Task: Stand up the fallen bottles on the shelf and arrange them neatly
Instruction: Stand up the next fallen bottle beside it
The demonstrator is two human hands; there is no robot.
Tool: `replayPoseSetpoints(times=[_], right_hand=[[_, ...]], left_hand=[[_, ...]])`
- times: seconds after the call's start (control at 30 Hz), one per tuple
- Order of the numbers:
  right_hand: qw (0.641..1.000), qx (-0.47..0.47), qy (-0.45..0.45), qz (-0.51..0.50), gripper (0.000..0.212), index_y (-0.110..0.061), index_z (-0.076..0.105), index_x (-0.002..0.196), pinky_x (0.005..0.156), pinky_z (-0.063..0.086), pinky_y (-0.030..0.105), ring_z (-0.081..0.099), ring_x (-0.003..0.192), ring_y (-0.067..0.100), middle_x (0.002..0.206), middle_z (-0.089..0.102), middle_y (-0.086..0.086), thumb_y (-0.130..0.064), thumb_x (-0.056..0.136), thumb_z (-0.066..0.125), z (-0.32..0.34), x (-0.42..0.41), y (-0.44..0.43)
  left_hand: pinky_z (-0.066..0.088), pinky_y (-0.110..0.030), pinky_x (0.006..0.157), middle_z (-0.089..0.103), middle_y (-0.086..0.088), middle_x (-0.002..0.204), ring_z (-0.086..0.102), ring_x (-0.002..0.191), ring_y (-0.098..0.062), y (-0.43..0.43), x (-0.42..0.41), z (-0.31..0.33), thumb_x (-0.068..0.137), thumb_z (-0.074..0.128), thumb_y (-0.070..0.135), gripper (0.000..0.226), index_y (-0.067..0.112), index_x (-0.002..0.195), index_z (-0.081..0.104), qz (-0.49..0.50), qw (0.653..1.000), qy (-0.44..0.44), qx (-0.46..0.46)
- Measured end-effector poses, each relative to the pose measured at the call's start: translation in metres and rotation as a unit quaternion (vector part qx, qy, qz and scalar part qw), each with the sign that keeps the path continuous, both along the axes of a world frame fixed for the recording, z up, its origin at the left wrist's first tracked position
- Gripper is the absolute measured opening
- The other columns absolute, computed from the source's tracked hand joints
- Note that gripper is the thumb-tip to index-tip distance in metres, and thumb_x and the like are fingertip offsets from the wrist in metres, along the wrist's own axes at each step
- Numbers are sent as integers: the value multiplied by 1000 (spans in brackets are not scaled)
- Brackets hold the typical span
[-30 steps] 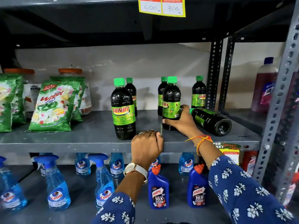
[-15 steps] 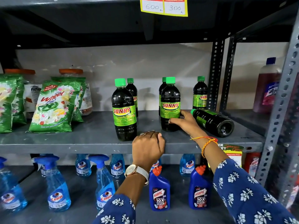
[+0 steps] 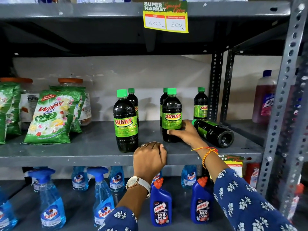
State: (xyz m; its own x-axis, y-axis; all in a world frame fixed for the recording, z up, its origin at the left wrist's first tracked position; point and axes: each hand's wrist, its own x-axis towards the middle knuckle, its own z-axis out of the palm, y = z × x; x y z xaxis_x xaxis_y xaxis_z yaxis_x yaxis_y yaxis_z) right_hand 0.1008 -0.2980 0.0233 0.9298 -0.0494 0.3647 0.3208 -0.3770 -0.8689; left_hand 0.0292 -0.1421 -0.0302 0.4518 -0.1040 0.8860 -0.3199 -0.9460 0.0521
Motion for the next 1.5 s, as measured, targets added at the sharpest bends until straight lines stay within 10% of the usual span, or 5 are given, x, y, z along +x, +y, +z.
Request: replayPoseSetpoints(times=[0.23, 1.5], right_hand=[[1000, -10, -22, 12, 37, -10, 71, 104, 88, 52, 32, 67, 91, 19, 102, 73, 10, -14, 68, 79, 8, -28, 2], [997, -45, -58, 33, 33, -15, 71, 102, 82, 51, 21, 67, 90, 11, 100, 73, 3, -21, 70, 78, 4, -74, -10]], left_hand=[[38, -26, 47, 62, -3, 56, 55, 46, -22, 1, 0, 0, 85, 37, 26, 35, 16, 59, 59, 2, 1000, 21, 4], [32, -25, 47, 62, -4, 55, 55, 45, -24, -2, -6, 0, 83, 37, 23, 37, 14, 56, 59, 35, 999, 15, 4]])
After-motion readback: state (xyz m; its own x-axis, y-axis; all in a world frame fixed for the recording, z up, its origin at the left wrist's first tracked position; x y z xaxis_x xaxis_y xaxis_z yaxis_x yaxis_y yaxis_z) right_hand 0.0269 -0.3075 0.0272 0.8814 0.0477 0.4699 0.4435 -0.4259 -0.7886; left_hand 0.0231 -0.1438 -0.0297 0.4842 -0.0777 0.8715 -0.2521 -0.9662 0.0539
